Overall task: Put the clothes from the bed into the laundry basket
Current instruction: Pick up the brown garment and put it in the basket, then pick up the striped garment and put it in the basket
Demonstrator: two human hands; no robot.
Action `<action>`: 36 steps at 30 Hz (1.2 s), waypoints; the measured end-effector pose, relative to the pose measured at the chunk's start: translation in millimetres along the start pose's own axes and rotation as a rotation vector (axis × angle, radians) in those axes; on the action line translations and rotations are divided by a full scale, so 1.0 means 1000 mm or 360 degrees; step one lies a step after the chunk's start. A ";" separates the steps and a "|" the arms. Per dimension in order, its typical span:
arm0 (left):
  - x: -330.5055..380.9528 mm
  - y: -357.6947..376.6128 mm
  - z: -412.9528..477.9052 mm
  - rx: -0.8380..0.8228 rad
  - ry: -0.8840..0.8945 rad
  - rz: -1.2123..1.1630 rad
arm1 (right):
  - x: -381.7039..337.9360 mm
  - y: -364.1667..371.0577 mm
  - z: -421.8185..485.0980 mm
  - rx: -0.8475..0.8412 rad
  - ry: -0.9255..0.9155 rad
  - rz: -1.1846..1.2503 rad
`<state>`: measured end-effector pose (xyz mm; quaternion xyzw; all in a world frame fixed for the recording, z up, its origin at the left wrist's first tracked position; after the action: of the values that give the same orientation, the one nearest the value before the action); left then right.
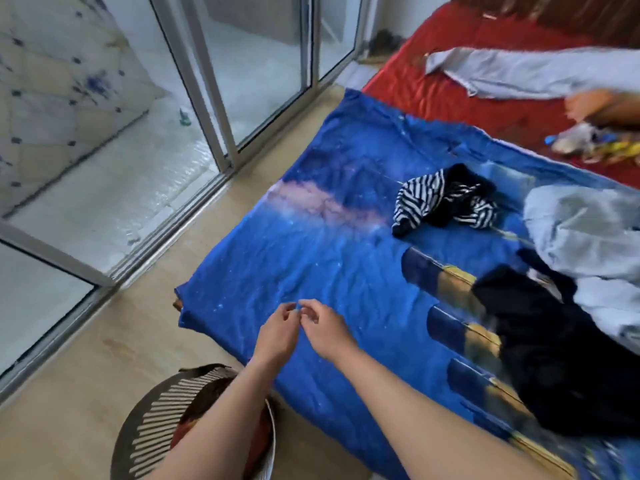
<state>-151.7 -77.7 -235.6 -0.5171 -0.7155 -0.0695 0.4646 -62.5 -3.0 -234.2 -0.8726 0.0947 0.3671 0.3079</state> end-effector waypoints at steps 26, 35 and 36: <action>0.154 0.347 0.064 -0.0575 0.0465 0.0516 | 0.259 -0.278 0.027 0.0516 0.0273 -0.0247; 0.188 0.338 0.188 -0.0040 0.0333 0.0814 | 0.285 -0.256 0.080 -0.0087 0.0427 -0.0808; 0.190 0.337 0.198 -0.0034 0.0281 0.0821 | 0.287 -0.252 0.081 -0.0076 0.0409 -0.0828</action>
<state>-4.4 319.6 -334.9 -0.6791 -0.5161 -0.0012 0.5219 193.7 263.6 -360.8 -0.9140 -0.1026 0.1643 0.3566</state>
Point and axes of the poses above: each hand's wrist, its own z-axis towards the middle knuckle, its own y-axis out of the palm, x = y × z, the point moved 1 cm from there along z, towards the middle knuckle, and after that the axes turned 7 degrees about -z, right-handed, at the moved point
